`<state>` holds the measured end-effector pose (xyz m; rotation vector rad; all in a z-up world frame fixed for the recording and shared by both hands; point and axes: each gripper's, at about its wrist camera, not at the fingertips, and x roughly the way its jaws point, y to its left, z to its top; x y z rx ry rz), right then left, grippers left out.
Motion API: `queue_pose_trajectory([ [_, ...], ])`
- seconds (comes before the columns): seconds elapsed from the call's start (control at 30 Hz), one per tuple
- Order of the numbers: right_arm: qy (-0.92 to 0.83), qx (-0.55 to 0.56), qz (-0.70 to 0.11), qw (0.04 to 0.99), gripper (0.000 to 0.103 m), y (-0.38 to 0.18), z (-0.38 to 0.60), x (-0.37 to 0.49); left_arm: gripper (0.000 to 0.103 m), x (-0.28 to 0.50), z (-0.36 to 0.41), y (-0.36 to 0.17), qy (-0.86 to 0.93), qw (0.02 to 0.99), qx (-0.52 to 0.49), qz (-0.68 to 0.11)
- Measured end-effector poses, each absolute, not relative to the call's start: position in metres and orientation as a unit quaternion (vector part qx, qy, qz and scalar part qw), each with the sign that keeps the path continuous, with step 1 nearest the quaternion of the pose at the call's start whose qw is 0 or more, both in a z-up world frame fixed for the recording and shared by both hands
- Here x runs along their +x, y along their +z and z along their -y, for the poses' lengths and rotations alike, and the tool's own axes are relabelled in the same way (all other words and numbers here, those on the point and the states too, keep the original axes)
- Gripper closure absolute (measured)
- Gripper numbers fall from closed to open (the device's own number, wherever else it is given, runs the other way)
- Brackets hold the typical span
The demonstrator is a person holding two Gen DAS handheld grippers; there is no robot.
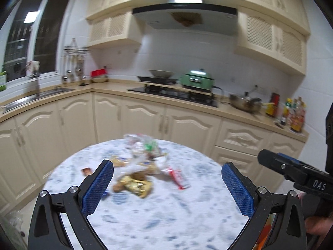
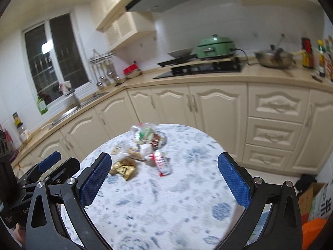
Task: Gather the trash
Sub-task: 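Bring both open tools back to the table, then grasp the blue-brown candy bar with the left tool while the right tool grasps the yellow wrapper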
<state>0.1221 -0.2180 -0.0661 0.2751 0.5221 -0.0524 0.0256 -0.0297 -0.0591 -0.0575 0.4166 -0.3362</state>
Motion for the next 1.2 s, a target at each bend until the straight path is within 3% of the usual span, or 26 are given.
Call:
queue_pose_trajectory([
  [0.4, 0.027, 0.079, -0.289, 0.954, 0.0, -0.085, 0.155, 0.169, 0.001, 0.048, 0.008, -0.067, -0.077, 0.967, -0.033, -0.241],
  [0.9, 0.109, 0.054, -0.404, 0.907, 0.001, -0.174, 0.108, 0.264, 0.001, 0.197, -0.021, -0.107, -0.004, 0.939, -0.007, -0.343],
  [1.07, 0.122, 0.041, -0.432, 0.893, 0.008, -0.199, 0.096, 0.293, 0.001, 0.256, -0.016, -0.125, 0.007, 0.923, 0.01, -0.385],
  [1.2, 0.123, 0.035, -0.449, 0.884, 0.02, -0.216, 0.094, 0.313, 0.006, 0.301, -0.01, -0.141, 0.006, 0.908, 0.023, -0.419],
])
